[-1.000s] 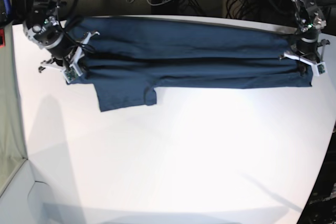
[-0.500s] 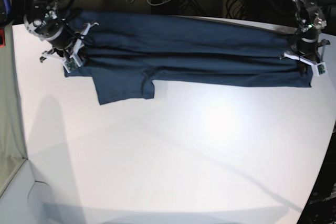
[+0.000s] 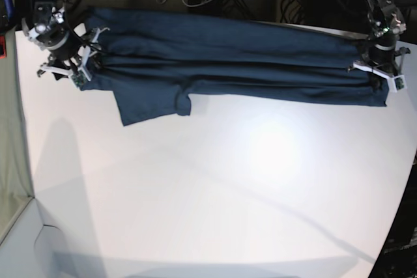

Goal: Layout the t-shirt on the table in an organized manner, then fold the t-shirt properly
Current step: 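Fold the hem with both grippers over toward the collar edge, then regrasp the folded strip end with the right gripper and tuck it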

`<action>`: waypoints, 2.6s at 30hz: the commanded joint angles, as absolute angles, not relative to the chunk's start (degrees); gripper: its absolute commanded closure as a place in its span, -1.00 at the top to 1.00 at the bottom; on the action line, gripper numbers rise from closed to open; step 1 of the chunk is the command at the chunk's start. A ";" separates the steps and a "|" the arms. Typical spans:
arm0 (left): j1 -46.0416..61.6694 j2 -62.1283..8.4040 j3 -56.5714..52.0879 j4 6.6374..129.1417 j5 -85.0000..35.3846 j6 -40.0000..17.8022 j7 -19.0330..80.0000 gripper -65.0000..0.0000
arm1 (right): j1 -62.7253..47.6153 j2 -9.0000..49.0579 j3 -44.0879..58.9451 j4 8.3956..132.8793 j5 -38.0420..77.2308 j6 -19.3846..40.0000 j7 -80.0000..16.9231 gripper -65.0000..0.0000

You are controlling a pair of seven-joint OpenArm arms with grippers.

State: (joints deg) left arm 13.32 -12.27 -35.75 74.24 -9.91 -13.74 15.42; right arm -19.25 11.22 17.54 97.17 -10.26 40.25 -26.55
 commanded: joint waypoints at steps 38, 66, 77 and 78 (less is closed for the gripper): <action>17.63 -12.79 -38.99 79.43 -9.71 -13.05 16.13 0.07 | 5.93 -0.04 15.78 82.95 -10.86 40.00 -37.23 0.13; 17.54 -12.70 -38.64 79.25 -9.71 -13.05 16.13 0.07 | -6.90 -0.13 14.55 109.23 -10.86 40.00 -49.71 -1.00; 17.54 -12.79 -38.64 79.34 -9.71 -13.05 16.13 0.39 | -17.54 1.63 14.64 113.27 -10.86 40.00 -49.54 -1.00; 17.54 -12.79 -38.64 79.34 -9.71 -13.05 16.13 0.39 | -18.15 1.71 14.64 113.19 -10.95 40.00 -49.54 -1.00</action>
State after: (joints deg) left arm 17.56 -11.73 -38.37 78.37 -9.72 -13.34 17.08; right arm -18.17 1.26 14.44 112.09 -10.70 40.25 -50.11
